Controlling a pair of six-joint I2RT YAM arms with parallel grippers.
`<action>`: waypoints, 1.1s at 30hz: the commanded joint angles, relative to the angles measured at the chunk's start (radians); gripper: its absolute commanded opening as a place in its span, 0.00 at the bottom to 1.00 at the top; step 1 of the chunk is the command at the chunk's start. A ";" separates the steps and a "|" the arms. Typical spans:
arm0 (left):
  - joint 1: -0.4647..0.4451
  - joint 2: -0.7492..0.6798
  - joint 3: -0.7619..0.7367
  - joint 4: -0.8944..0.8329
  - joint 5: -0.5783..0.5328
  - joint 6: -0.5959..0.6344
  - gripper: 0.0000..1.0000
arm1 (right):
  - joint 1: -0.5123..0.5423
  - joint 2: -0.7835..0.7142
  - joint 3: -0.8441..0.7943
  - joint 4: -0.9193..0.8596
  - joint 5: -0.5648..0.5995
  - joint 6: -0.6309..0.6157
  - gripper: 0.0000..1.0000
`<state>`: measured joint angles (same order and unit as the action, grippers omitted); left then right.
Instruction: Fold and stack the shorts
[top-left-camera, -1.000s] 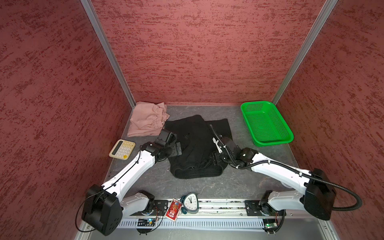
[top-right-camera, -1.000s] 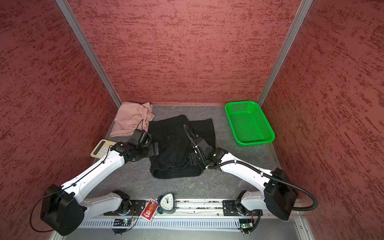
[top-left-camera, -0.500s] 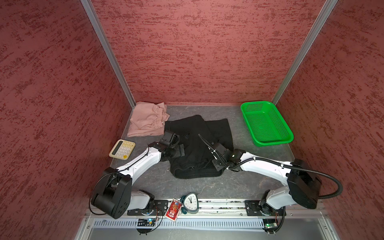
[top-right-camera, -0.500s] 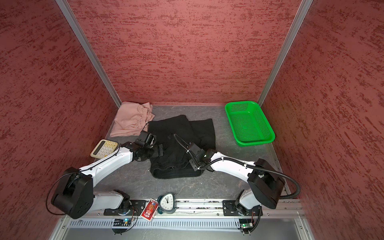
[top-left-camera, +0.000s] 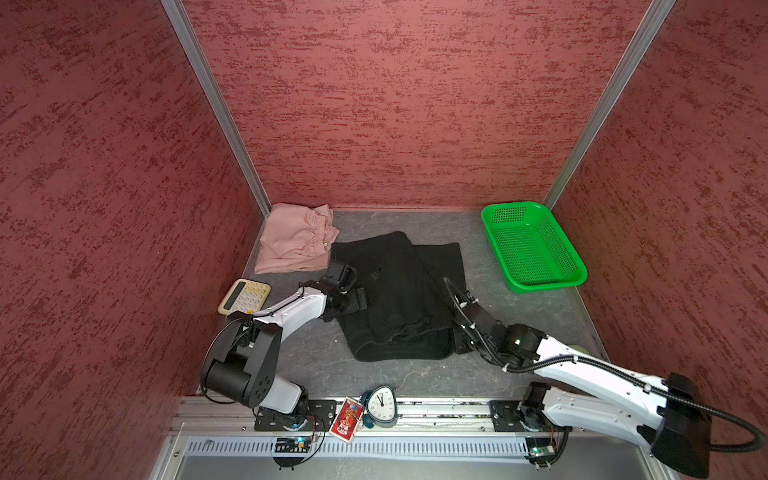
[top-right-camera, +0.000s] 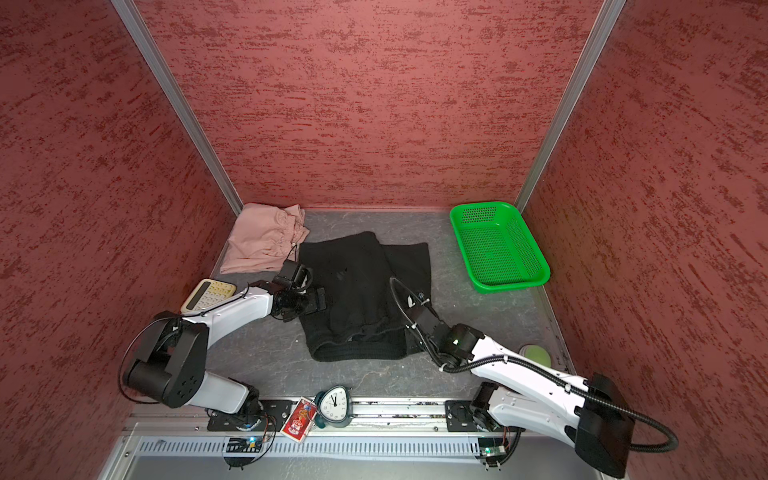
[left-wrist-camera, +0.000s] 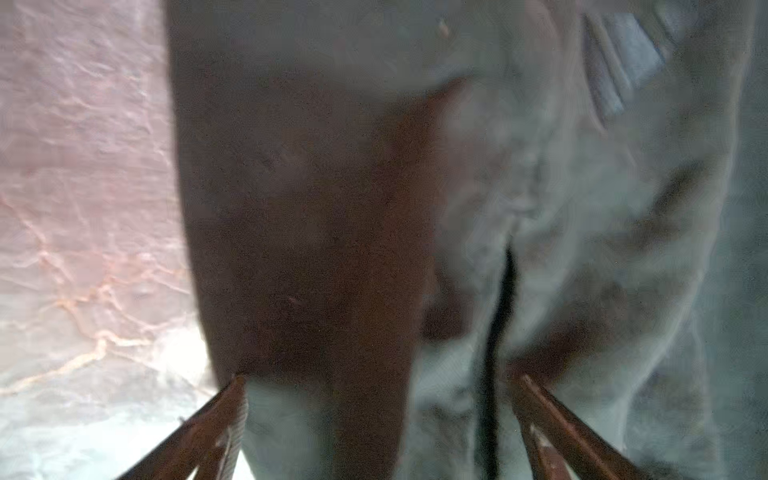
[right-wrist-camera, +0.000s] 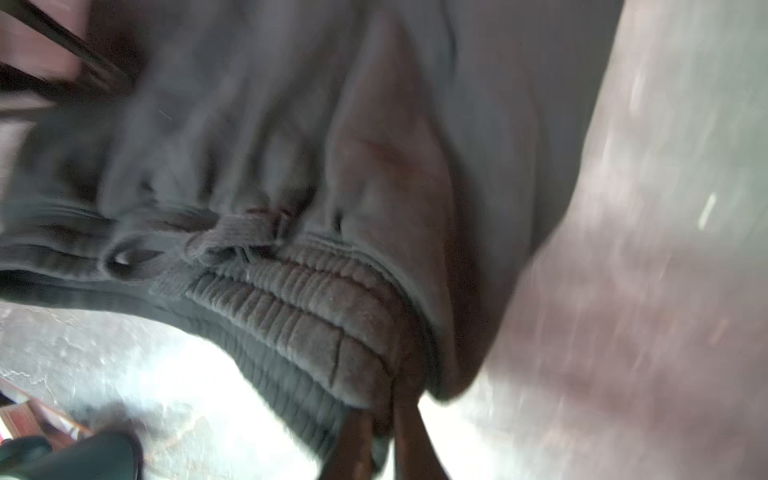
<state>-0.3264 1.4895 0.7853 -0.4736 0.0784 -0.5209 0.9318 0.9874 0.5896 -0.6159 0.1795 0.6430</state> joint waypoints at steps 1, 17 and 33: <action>0.010 0.008 0.004 0.008 0.018 0.023 0.99 | 0.019 -0.068 -0.011 -0.073 -0.048 0.146 0.46; -0.087 -0.322 0.073 -0.095 0.107 -0.074 0.86 | -0.025 0.236 0.310 0.107 0.012 -0.034 0.31; -0.264 -0.198 -0.139 -0.145 0.151 -0.210 0.00 | -0.095 0.177 0.049 0.033 -0.183 0.170 0.35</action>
<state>-0.5869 1.3231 0.6861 -0.5205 0.2352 -0.7029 0.8368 1.2293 0.7025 -0.5331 0.0540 0.7109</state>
